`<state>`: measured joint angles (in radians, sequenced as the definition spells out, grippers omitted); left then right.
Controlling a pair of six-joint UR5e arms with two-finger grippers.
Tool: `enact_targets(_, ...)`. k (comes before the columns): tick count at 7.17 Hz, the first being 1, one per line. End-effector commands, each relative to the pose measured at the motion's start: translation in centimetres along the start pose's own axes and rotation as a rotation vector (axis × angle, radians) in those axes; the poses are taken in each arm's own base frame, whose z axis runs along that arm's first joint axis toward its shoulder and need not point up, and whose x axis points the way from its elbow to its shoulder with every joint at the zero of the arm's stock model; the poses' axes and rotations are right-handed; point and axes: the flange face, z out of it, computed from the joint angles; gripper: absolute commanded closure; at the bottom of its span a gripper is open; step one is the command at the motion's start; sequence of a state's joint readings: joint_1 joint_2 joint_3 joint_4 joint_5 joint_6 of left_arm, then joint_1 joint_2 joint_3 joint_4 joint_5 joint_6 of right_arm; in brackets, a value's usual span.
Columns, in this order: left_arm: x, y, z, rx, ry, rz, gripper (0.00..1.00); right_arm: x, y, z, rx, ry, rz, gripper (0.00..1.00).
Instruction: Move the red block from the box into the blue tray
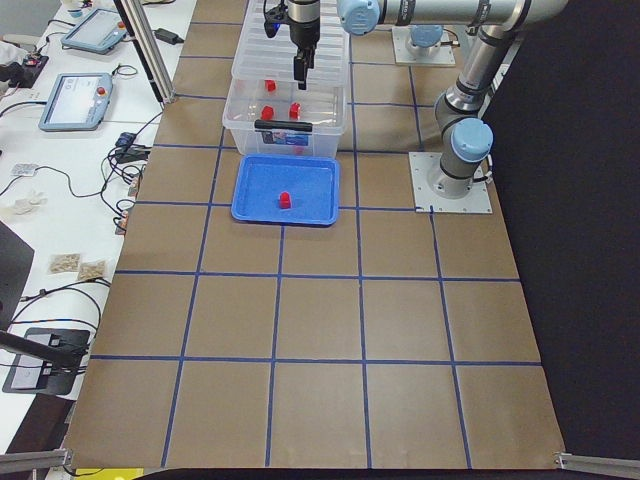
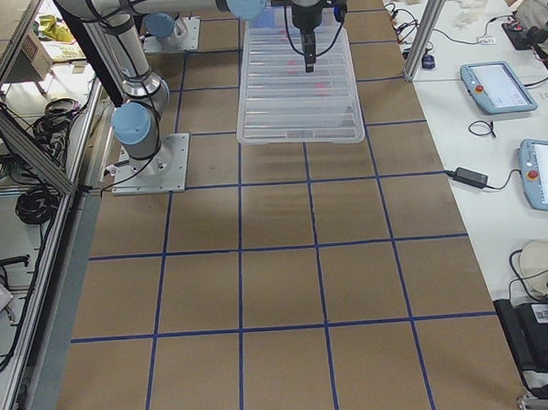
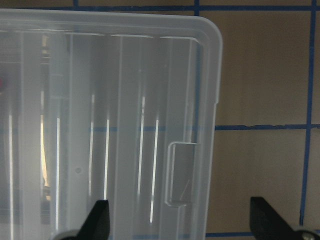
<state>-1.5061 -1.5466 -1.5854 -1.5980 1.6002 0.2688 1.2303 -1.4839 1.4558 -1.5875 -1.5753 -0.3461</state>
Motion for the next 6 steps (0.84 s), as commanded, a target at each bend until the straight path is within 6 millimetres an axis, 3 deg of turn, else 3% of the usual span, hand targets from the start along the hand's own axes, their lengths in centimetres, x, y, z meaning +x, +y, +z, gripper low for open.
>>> enact_targets(1,0.0,0.0,0.1,-0.003,-0.002,-0.002,0.0,8.0,-2.1,5.8,-0.06,0.005,-0.011,0.0)
enact_targets(3,-0.1,-0.2,0.3,-0.007,0.002,-0.003,0.0,11.8,-2.1,10.1,-0.099,-0.005,-0.031,0.0)
enact_targets(4,-0.1,-0.2,0.4,-0.008,0.003,-0.003,0.0,12.8,-1.0,12.9,-0.099,-0.008,-0.041,0.0)
enact_targets(6,-0.1,-0.4,0.6,-0.013,0.004,-0.003,0.0,12.8,0.8,17.3,-0.079,-0.005,-0.028,0.0)
